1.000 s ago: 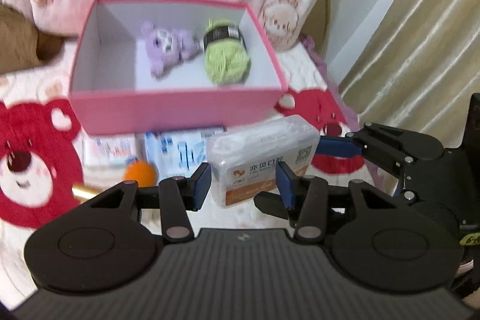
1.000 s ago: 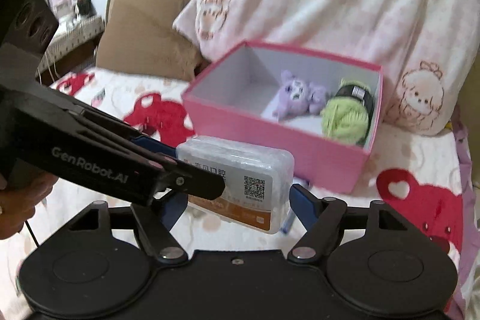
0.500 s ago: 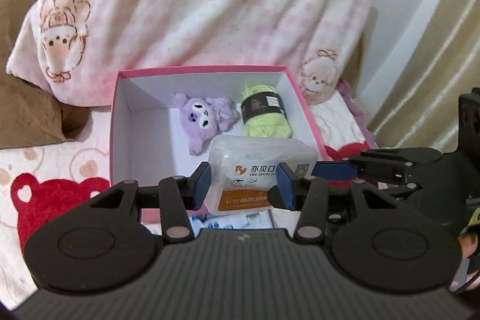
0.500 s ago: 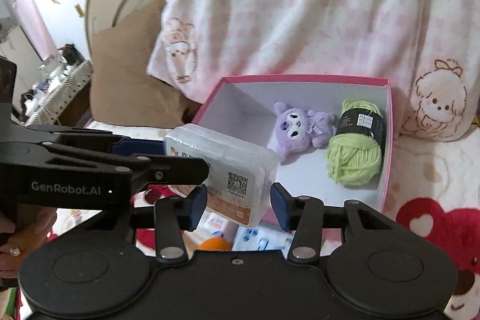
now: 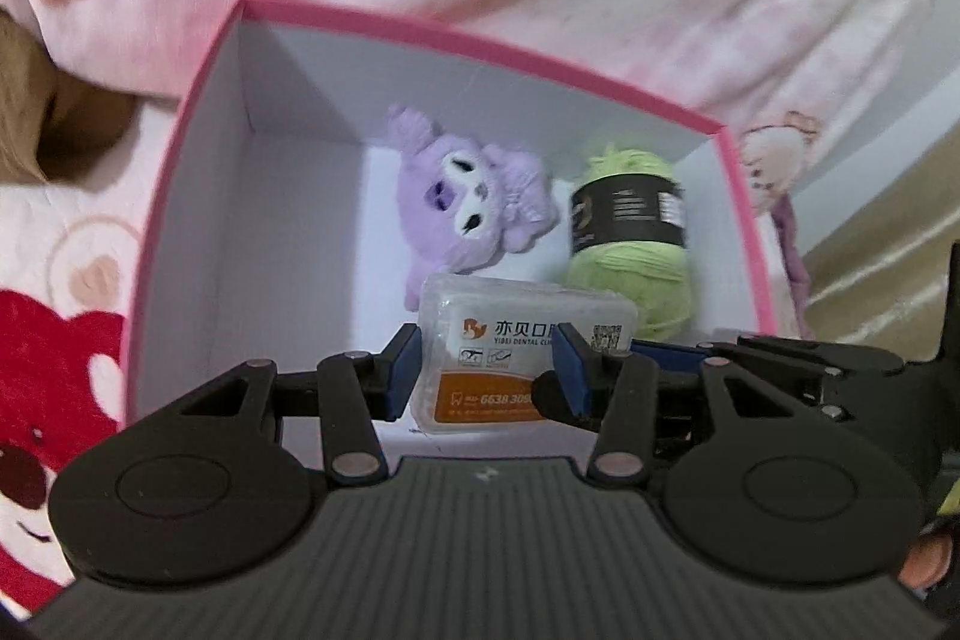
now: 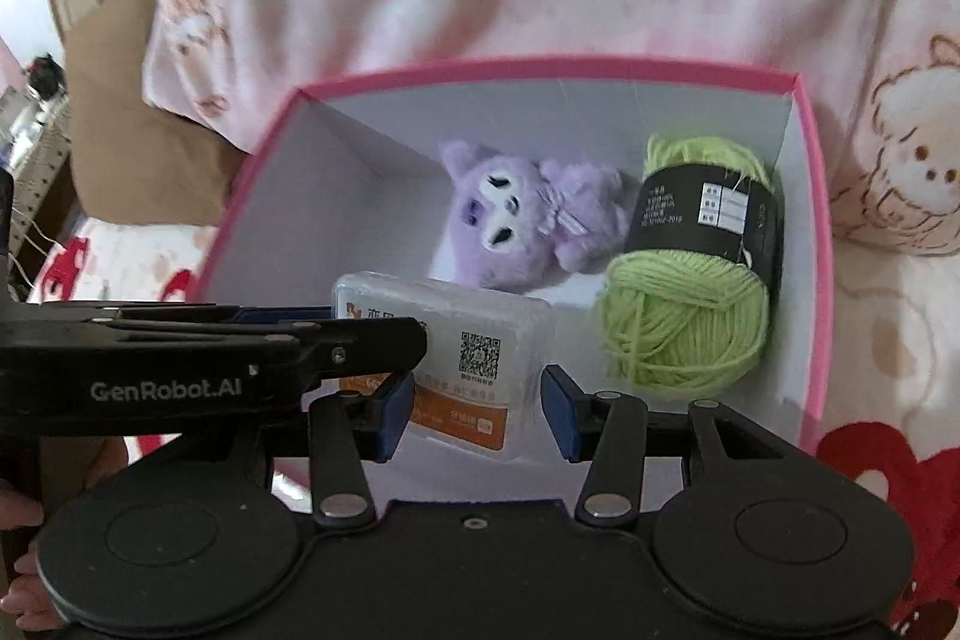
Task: Organize objects
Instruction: 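Carry the floss box with the left gripper into the pink box, then open the left gripper to release the floss box beside the doll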
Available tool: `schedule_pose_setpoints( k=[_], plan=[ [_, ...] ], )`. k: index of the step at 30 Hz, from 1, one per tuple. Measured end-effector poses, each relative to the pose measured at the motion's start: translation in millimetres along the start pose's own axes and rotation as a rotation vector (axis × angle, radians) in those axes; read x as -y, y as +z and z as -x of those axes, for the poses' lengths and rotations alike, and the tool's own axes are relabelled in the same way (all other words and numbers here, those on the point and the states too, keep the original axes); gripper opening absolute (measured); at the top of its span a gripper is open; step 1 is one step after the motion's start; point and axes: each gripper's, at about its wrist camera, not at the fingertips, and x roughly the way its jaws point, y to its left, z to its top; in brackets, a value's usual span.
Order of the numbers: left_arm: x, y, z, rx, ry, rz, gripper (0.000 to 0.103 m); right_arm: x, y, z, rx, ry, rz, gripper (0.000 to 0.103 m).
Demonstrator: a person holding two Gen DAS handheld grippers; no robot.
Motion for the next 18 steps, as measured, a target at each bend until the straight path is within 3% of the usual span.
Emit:
schedule_pose_setpoints(
  k=[9,15,18],
  plan=[
    [-10.6,3.8,-39.1,-0.052,0.021,0.047,0.045,-8.0,4.9,-34.0,-0.032,-0.132,0.07,0.049],
    [-6.0,3.6,-41.7,-0.036,0.039,0.016,0.045,-6.0,2.5,-32.2,0.034,-0.207,0.117,0.041],
    [-6.0,3.1,-40.8,-0.045,0.052,-0.001,0.047,-1.7,0.7,-20.3,0.055,-0.153,0.13,0.041]
  ],
)
